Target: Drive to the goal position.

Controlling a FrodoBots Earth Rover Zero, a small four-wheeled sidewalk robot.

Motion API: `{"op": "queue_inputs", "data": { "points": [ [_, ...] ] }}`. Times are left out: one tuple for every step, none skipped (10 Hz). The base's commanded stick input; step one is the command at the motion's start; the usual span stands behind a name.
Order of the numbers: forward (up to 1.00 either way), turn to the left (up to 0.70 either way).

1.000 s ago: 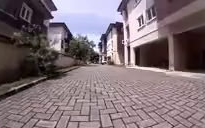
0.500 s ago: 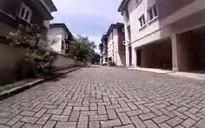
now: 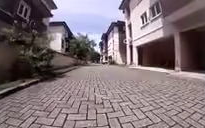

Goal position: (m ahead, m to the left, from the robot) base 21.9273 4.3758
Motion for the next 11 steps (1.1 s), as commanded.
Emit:
{"op": "queue_inputs", "data": {
  "points": [
    [0.50, 0.00],
    [0.50, 0.00],
    [0.50, 0.00],
    [0.50, 0.00],
    [0.50, 0.00],
    [0.50, 0.00],
    [0.50, 0.00],
    [0.50, 0.00],
    [0.50, 0.00],
    [0.50, 0.00],
    [0.50, 0.00]
  ]
}}
